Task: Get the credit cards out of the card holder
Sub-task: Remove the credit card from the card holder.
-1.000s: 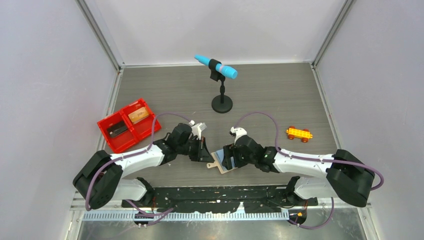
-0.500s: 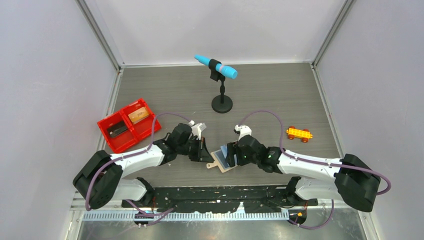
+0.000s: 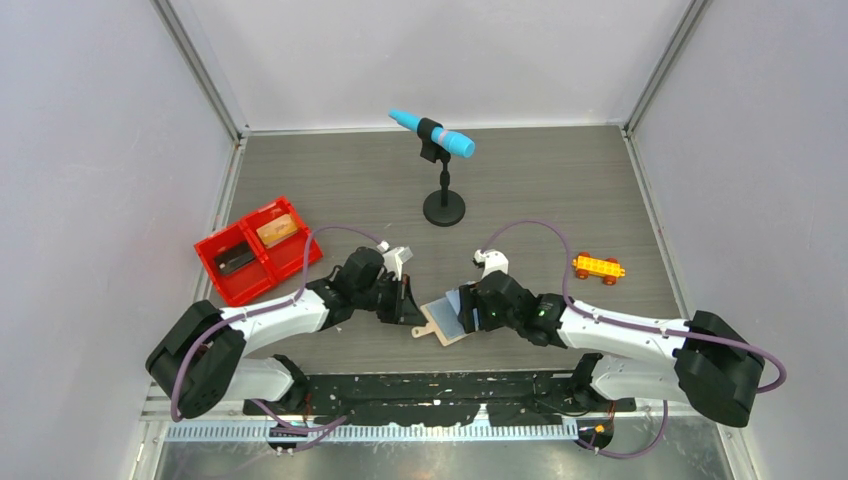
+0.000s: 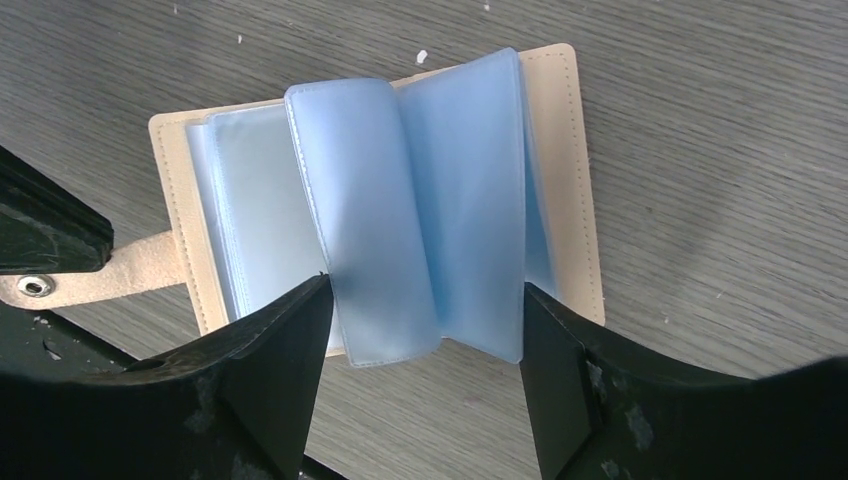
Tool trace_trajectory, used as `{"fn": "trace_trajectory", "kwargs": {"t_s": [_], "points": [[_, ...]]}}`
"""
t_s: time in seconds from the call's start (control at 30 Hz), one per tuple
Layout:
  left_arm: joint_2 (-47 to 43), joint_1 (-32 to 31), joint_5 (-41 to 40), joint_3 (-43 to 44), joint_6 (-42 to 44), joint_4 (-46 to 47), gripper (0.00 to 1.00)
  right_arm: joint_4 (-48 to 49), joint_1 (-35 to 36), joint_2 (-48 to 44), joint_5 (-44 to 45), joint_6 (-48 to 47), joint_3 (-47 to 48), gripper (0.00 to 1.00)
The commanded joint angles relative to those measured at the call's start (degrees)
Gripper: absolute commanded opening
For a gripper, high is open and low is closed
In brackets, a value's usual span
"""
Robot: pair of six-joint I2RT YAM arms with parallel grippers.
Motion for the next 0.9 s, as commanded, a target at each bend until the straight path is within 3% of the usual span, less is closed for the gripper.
{"fn": "trace_trajectory", "kwargs": {"t_s": [0.0,0.33,0.53,0.63,0.87], "points": [[-0.1,-0.2,-0.4,-0.2,1.4,0.2,0.0,-1.2,0.1,-1.6,3.2,-0.1,2.1,0.72],[0.0,-0.1,-1.7,1.0,6.1,-3.9,0.0,-10.9,0.1,-2.1,10.0,1.0,6.4,0.67],[0.4,-0.1,1.4,0.5,5.4,-0.3,0.0,-10.0,0.1,-2.0,3.3,-1.7,9.3,0.67],[0.3,-0.1,1.8,0.4,5.5,-0.1,0.0,-4.4,0.1,-2.0,-2.2,-3.5,8.6,0.68],[-0.1,-0.1,2.0,-0.4,5.2,0.5,0.0,1.3,0.1,1.5,-7.1,-4.0,7.8,0.76]]}}
